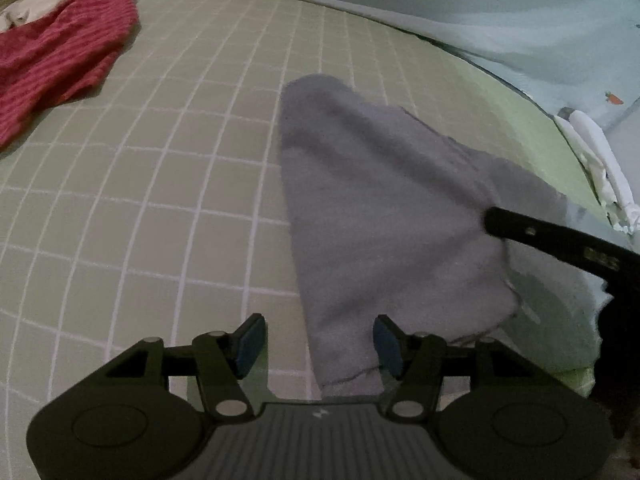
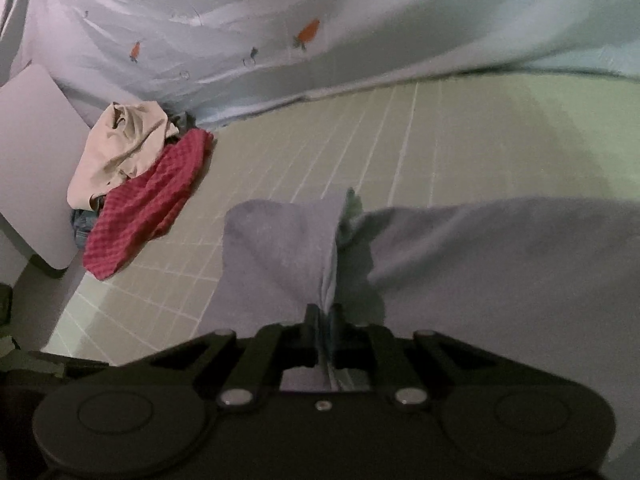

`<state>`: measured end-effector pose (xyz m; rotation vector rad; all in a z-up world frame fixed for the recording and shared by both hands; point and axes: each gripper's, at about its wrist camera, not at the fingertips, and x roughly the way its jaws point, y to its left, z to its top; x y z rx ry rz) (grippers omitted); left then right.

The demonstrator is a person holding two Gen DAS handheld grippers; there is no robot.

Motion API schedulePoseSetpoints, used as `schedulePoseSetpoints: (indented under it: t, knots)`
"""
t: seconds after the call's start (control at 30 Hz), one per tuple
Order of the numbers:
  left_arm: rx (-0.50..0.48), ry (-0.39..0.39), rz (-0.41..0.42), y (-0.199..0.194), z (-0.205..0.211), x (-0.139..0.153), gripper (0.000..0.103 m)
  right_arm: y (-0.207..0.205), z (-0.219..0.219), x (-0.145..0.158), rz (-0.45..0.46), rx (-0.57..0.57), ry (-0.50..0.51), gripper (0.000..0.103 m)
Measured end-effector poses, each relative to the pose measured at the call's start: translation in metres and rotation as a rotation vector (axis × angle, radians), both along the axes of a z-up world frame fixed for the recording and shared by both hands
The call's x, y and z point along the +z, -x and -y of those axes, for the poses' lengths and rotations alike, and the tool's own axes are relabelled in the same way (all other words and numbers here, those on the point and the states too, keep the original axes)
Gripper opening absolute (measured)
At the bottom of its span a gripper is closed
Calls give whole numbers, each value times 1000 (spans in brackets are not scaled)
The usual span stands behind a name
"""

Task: Fold clothes

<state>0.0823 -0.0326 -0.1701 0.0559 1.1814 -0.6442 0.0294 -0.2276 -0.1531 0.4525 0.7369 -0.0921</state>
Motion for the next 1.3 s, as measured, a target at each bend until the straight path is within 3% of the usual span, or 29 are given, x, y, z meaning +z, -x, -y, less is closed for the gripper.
schedulePoseSetpoints:
  t: [0.2, 0.27, 0.33, 0.43, 0.53, 0.67, 0.83, 0.97, 1.2, 1.3]
  knots:
    - [38, 31, -21, 15, -6, 1, 58, 34, 0, -2, -40, -42, 41, 5]
    - [39, 59, -41, 18, -8, 0, 47, 41, 2, -2, -40, -53, 33, 5]
    - [38, 102, -78, 22, -9, -3, 17, 45, -2, 5, -14, -42, 65, 5]
    - [38, 125, -86, 28, -10, -1, 10, 51, -9, 17, 19, -13, 122, 5]
    - [44, 141, -119, 34, -15, 1, 9, 56, -11, 18, -4, 0, 161, 5]
    - [59, 124, -174, 42, -22, -10, 12, 60, 2, 2, -73, -34, 84, 5]
    - [100, 115, -137, 44, -30, -2, 24, 58, -1, -14, -154, -22, 63, 11]
    - [136, 125, -102, 38, -38, 5, 24, 56, 8, -10, -130, -81, 38, 28]
    - [126, 170, -54, 6, -28, 14, 24, 34, 28, -9, -84, -163, -43, 29]
    - [86, 198, -47, -16, -16, 16, 33, 19, 29, -12, -73, -161, -58, 29]
